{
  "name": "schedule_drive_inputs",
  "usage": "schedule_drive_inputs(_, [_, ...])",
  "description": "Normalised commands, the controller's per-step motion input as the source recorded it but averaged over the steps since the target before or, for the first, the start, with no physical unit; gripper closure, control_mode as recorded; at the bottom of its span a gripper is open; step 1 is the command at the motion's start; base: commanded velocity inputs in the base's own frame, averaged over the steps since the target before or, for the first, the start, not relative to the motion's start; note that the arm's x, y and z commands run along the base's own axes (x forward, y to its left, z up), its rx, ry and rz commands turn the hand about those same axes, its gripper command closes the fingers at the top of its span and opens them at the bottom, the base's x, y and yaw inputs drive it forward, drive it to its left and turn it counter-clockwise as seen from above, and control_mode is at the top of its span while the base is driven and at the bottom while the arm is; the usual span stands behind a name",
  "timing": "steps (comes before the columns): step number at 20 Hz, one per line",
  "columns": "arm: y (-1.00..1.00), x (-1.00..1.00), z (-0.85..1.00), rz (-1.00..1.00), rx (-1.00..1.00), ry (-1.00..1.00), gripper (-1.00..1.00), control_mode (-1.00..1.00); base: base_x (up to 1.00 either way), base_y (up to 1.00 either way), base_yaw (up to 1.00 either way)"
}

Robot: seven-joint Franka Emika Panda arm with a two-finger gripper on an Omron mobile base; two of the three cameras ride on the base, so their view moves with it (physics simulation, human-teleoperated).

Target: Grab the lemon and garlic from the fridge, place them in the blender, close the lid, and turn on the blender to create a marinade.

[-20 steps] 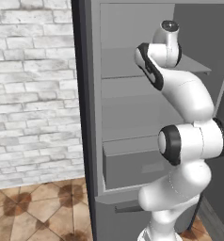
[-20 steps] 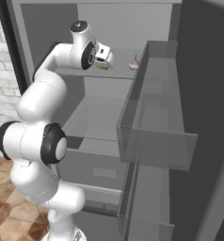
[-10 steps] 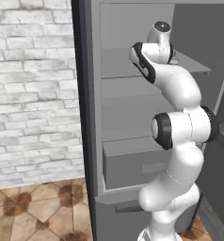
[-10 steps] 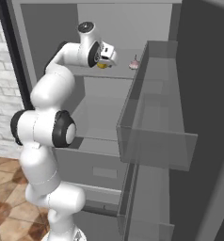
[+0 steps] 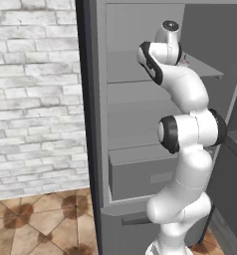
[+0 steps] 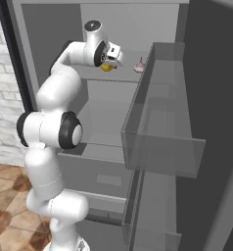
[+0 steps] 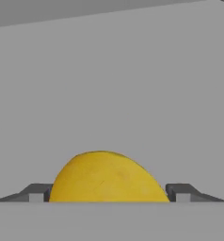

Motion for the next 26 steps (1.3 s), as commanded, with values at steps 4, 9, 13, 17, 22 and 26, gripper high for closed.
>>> schedule_drive_inputs(4, [0.00,-0.03,-0.12,0.00,0.00,0.00,1.00,-1.00,0.00,0.00,0.00])
schedule_drive_inputs(9, [0.00,-0.41,-0.08,0.01,0.00,-0.03,1.00,-1.00,0.00,0.00,0.00])
schedule_drive_inputs(13, [0.00,-0.84,0.00,0.08,0.02,-0.13,1.00,-1.00,0.00,0.00,0.00])
schedule_drive_inputs(17, [-0.07,-1.00,0.00,0.12,0.05,-0.32,1.00,-1.00,0.00,0.00,0.00])
schedule_drive_inputs(22, [-0.03,-1.00,0.05,0.14,0.04,-0.41,1.00,-1.00,0.00,0.00,0.00])
schedule_drive_inputs(26, [0.00,-1.00,0.19,0.09,0.02,-0.20,1.00,-1.00,0.00,0.00,0.00])
